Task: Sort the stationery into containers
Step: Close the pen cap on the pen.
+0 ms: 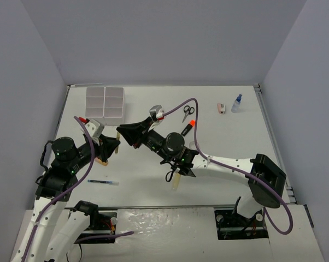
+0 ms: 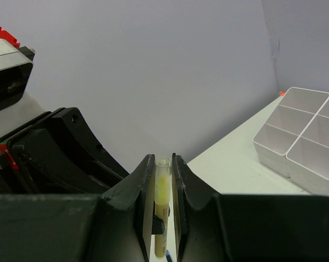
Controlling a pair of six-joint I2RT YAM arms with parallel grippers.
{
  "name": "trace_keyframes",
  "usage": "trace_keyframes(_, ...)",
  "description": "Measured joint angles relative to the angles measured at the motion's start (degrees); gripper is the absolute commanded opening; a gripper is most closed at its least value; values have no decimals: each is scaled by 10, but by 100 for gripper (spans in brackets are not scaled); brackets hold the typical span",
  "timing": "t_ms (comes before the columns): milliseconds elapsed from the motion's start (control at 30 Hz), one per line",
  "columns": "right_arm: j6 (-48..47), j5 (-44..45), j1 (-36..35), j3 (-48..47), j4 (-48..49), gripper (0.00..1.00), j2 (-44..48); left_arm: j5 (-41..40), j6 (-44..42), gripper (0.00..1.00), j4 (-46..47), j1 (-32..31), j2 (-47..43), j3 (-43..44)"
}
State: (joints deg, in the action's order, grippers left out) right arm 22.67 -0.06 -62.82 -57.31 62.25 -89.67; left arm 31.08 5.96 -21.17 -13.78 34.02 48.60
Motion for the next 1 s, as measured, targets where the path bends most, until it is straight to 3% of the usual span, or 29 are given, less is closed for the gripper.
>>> trace_keyframes(533,0,23,-3,-2,16,0,-17,-17,-16,0,-1,3,6,0)
trace_keyframes(767,-11,21,-6,-18,-14,18,-20,-18,-19,0,0,6,2,-9)
trace_keyframes(1000,-28,-17,-14,-44,-108,22,-20,-22,-25,0,37,10,-22,-32)
